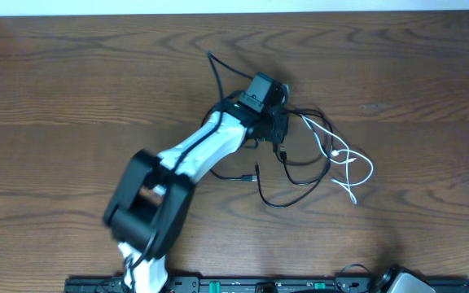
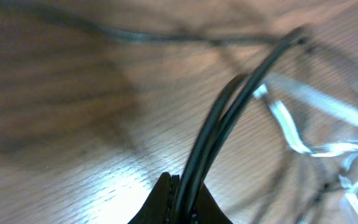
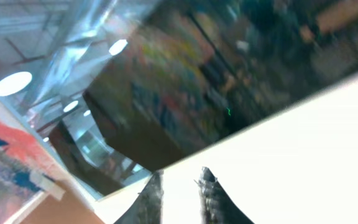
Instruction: Untangle cables
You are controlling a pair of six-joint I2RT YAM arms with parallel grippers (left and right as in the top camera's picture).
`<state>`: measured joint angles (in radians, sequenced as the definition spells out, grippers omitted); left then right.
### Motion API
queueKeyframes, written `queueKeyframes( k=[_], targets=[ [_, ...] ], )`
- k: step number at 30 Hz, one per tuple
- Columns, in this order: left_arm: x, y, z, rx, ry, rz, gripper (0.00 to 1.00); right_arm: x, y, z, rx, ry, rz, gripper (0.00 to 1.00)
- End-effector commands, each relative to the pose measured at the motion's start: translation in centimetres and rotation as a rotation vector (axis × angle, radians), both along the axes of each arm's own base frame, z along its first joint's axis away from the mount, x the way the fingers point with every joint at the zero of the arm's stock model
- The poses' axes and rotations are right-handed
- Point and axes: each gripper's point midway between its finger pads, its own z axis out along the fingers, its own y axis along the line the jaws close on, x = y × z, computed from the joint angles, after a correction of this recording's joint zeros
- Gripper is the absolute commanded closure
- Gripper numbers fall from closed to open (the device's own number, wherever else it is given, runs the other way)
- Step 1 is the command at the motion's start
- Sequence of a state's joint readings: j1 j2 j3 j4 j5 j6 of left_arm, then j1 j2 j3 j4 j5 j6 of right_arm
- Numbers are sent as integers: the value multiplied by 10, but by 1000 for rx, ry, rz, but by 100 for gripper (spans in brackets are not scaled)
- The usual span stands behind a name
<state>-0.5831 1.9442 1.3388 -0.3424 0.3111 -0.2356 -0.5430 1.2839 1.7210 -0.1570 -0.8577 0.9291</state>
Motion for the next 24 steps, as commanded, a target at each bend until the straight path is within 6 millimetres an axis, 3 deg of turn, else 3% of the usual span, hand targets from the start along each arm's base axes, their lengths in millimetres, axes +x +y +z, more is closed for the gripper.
queueKeyframes(
  k=[1, 4, 6, 9, 12, 17, 18, 21, 24],
  targets=[
    [6, 2, 121, -130, -253, -16, 93, 13, 24, -35, -144, 68, 95, 60],
    [-7, 10, 192, -208, -399, -25, 93, 18, 51, -70, -205, 154, 213, 42],
    [-13, 18, 218, -238, -449, -18, 93, 21, 68, -92, -239, 204, 276, 41],
    [-15, 29, 239, -262, -492, 1, 93, 23, 93, -121, -316, 253, 369, 40],
    [-15, 36, 248, -292, -489, 34, 93, 23, 118, -150, -394, 290, 468, 39],
    [-20, 49, 267, -389, -448, 74, 93, 25, 156, -217, -540, 396, 653, 38],
    [-22, 54, 273, -425, -426, 89, 93, 28, 169, -237, -579, 406, 723, 33],
    [-30, 58, 280, -489, -368, 94, 93, 37, 190, -266, -606, 429, 815, 23],
    [-33, 61, 278, -515, -308, 130, 93, 47, 209, -290, -549, 508, 863, 22]
  ],
)
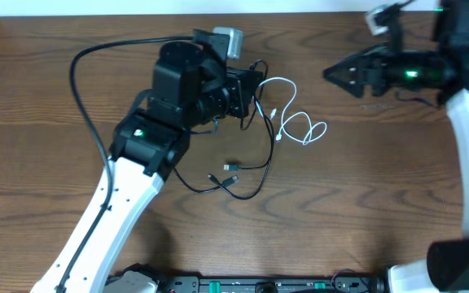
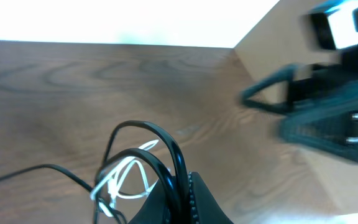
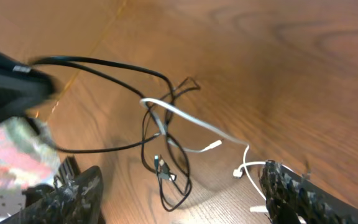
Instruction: Untangle cables
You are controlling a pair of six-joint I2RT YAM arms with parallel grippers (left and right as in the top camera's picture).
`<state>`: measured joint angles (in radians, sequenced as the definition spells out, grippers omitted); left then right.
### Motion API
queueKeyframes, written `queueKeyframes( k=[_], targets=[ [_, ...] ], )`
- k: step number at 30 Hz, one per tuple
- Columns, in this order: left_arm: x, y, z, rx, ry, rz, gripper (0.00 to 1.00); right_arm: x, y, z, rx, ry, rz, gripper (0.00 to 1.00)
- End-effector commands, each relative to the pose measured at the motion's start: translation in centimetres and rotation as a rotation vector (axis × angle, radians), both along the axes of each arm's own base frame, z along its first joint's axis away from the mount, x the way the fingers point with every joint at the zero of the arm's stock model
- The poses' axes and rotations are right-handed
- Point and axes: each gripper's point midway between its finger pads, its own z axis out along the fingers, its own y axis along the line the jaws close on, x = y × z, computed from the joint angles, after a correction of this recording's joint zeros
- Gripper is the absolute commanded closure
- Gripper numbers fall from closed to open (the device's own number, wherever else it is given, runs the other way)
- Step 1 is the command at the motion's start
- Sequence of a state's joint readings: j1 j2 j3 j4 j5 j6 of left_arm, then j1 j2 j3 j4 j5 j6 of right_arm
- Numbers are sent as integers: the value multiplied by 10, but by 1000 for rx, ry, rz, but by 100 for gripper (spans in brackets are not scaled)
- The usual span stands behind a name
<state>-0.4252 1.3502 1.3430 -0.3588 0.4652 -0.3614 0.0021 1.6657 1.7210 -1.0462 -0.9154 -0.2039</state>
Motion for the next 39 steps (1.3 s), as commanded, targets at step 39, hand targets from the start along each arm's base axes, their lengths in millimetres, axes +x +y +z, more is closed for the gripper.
queueKeyframes(
  k=[39],
  targets=[
    [26, 56, -21, -4, 166, 439, 92, 34, 194, -99, 80, 465, -192, 62]
  ],
)
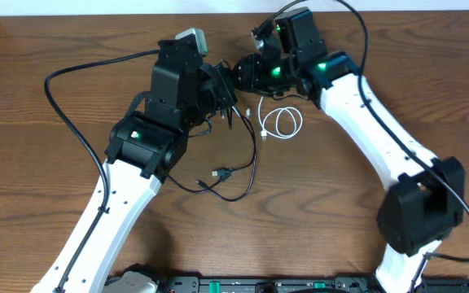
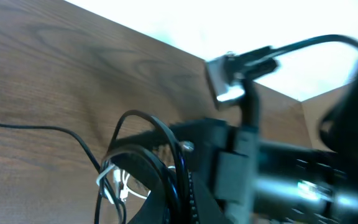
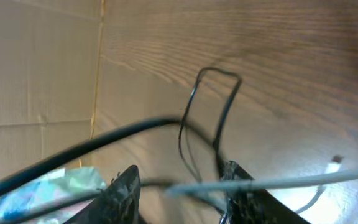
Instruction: Untangle cables
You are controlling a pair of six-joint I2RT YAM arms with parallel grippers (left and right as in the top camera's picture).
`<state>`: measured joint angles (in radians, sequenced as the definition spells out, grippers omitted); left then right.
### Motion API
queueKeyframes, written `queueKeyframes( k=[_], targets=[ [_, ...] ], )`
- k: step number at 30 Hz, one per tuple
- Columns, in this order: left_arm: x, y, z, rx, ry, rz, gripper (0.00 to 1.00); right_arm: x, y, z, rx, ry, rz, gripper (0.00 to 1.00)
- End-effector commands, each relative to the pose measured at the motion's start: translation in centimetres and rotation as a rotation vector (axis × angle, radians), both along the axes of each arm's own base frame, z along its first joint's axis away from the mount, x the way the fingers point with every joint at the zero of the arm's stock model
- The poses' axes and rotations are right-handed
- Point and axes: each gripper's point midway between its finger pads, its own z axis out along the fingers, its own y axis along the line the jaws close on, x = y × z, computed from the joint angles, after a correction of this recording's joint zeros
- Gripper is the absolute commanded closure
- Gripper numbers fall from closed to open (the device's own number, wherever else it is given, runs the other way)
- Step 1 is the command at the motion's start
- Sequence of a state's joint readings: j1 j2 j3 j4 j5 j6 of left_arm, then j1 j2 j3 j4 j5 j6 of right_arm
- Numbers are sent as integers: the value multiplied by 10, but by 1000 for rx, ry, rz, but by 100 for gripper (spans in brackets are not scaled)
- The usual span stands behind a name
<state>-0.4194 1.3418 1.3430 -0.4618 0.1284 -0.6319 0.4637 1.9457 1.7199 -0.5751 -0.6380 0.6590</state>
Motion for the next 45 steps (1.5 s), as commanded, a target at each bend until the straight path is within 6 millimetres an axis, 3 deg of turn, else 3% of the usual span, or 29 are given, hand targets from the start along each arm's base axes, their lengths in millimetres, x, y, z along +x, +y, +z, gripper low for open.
queueKeyframes(
  k=[1, 3, 5, 6, 11, 16, 18, 21, 25, 28, 32, 35, 39, 41, 45],
  targets=[
    [3, 2, 3, 0, -8, 13, 93, 4, 10, -11, 6, 14, -7, 64],
    [3, 2, 3, 1, -6, 13, 93, 6, 11, -12, 10, 13, -11, 69],
    [3, 2, 3, 1, -6, 13, 92, 7, 10, -13, 4, 9, -15, 82],
    [3, 3, 3, 2, -6, 13, 93, 7, 10, -13, -1, -3, -8, 99],
    [4, 16, -4, 60, 4, 71, 93, 10, -4, -1, -15, -54, 0, 99],
    [5, 54, -21, 161, 58, 206, 92, 4, -51, 59, -13, -176, -35, 99],
    [7, 66, -23, 172, 67, 238, 93, -10, -73, 98, 9, -244, -46, 99],
    [9, 73, -23, 172, 69, 257, 92, -27, -94, 134, 17, -321, -61, 99],
    [9, 82, -26, 181, 83, 282, 93, -42, -123, 168, 20, -393, -111, 99],
    [7, 82, -29, 183, 96, 275, 92, -44, -139, 178, 16, -423, -145, 99],
    [3, 48, -23, 198, 42, 11, 93, -39, -138, 159, -31, -416, -100, 80],
    [-10, 13, -15, 146, -12, -231, 93, -37, -121, 128, -28, -420, 82, 51],
    [-24, -10, -6, 96, -51, -397, 92, -34, -111, 93, -44, -440, 243, 29],
    [-30, -16, -3, 57, -49, -440, 93, -29, -108, 63, -93, -499, 362, 20],
    [-34, -17, 2, 7, -48, -479, 92, -22, -105, 23, -150, -592, 527, 16]
  ],
)
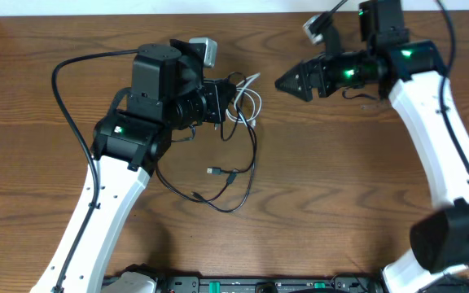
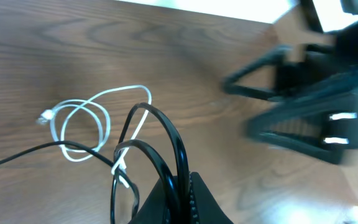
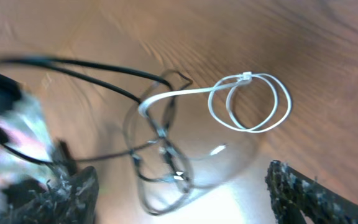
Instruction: Untangle cables
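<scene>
A black cable hangs in loops from my left gripper, which is shut on two strands of it; its plug end lies on the table. A thin white cable lies coiled right by the left fingers, crossing the black loops. My right gripper hovers to the right of the tangle, open wide and empty. Its view looks down on the white coil and the black loops between spread fingers.
The brown wooden table runs to a white wall at the back. The left arm's own black lead arcs out to the left. A black rail edges the front.
My right gripper has drawn back from beside the left gripper to the right and stands wide open. The white cable now lies closer to the left fingers. The left gripper still holds the black cable.
First my left gripper was low on the tangle mid-table, shut on the black cable, the right arm out of sight. Then it held the cable further left, the right gripper open at far right. The right gripper then stood close against the cables; now it is apart again.
</scene>
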You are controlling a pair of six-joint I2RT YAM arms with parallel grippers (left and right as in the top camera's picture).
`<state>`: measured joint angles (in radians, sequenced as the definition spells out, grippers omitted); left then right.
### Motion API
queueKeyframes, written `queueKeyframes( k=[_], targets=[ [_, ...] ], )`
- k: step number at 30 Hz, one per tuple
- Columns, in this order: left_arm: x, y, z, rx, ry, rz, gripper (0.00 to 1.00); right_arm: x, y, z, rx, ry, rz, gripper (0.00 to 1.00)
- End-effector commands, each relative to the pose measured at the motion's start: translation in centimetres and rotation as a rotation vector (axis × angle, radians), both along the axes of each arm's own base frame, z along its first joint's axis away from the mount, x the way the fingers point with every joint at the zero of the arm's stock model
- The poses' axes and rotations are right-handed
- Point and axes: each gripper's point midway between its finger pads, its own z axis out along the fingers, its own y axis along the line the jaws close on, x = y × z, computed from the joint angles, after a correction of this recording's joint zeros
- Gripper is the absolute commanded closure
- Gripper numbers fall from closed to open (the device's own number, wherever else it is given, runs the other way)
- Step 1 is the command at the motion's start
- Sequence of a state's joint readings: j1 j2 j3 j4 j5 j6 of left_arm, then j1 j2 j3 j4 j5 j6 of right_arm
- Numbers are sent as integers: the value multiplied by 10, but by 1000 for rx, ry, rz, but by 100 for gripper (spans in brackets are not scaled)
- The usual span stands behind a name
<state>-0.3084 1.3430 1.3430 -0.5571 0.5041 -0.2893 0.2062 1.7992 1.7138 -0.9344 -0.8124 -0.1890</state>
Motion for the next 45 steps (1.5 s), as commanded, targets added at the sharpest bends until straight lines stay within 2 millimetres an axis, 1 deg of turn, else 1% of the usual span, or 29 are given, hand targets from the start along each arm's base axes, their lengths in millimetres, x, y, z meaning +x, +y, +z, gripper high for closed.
queueKeyframes(
  k=[1, 3, 5, 6, 7, 10, 12, 13, 16, 17, 18, 20, 22, 23, 24, 25, 27, 29, 30, 31, 32, 33, 36, 37, 39, 40, 42, 43, 45],
  targets=[
    [-9, -8, 13, -74, -8, -102, 93, 3, 10, -28, -47, -186, 230, 15],
    [-11, -8, 15, -97, 0, -117, 93, 8, 12, -46, -61, -197, 271, 14],
    [-14, -10, 17, -115, 6, -138, 93, 11, 17, -59, -68, -215, 307, 14],
    [-17, -12, 19, -135, 12, -160, 93, 17, 21, -68, -69, -237, 325, 15],
    [-18, -13, 19, -143, 17, -165, 93, 20, 24, -71, -69, -249, 330, 15],
    [-20, -13, 23, -170, 41, -148, 94, 32, 41, -81, -59, -315, 354, 15],
    [-21, -13, 26, -172, 34, -147, 92, 40, 52, -81, -46, -347, 349, 14],
    [-22, -11, 28, -174, 29, -143, 93, 49, 60, -79, -29, -368, 327, 13],
    [-22, -3, 36, -196, 30, -106, 93, 71, 74, -65, 20, -438, 266, 13],
    [-22, -1, 37, -200, 30, -98, 92, 76, 77, -62, 32, -455, 256, 13],
    [-21, 3, 39, -201, 23, -88, 92, 84, 86, -57, 60, -492, 240, 15],
    [-20, 8, 41, -206, 18, -76, 93, 90, 96, -53, 85, -528, 234, 41],
    [-20, 10, 42, -206, 16, -70, 93, 92, 103, -51, 104, -539, 230, 73],
    [-19, 10, 42, -206, 15, -68, 92, 92, 105, -49, 110, -538, 226, 91],
    [-19, 10, 42, -205, 15, -68, 93, 92, 105, -48, 116, -535, 221, 98],
    [-19, 10, 42, -205, 14, -67, 93, 92, 106, -46, 124, -530, 217, 99],
    [-18, 11, 42, -203, 13, -63, 93, 92, 106, -46, 135, -497, 200, 99],
    [-17, 14, 42, -203, 13, -54, 93, 94, 98, -51, 135, -435, 167, 99],
    [-15, 17, 42, -203, 11, -45, 93, 96, 93, -52, 138, -402, 143, 92],
    [-14, 21, 42, -199, 6, -37, 93, 100, 84, -54, 152, -332, 89, 69],
    [-12, 26, 41, -188, -7, -33, 93, 106, 70, -55, 177, -232, 13, 62],
    [-10, 30, 40, -180, -13, -26, 93, 108, 60, -54, 203, -184, -7, 62],
    [-9, 37, 38, -179, -4, -13, 93, 97, 37, -36, 339, -138, 82, 58],
    [-11, 37, 39, -187, -1, -28, 93, 94, 31, -31, 370, -127, 99, 53],
    [-15, 32, 41, -205, 0, -62, 93, 87, 24, -23, 428, -88, 132, 50],
    [-18, 30, 43, -216, -2, -86, 93, 84, 24, -20, 447, -92, 158, 46],
    [-23, 24, 46, -245, 5, -128, 93, 70, 27, -12, 492, -157, 265, 38],
    [-26, 22, 48, -258, 8, -148, 93, 58, 32, -6, 530, -218, 352, 34],
    [-34, 16, 53, -294, 16, -201, 93, 43, 39, -1, 584, -301, 463, 31]
  ],
)
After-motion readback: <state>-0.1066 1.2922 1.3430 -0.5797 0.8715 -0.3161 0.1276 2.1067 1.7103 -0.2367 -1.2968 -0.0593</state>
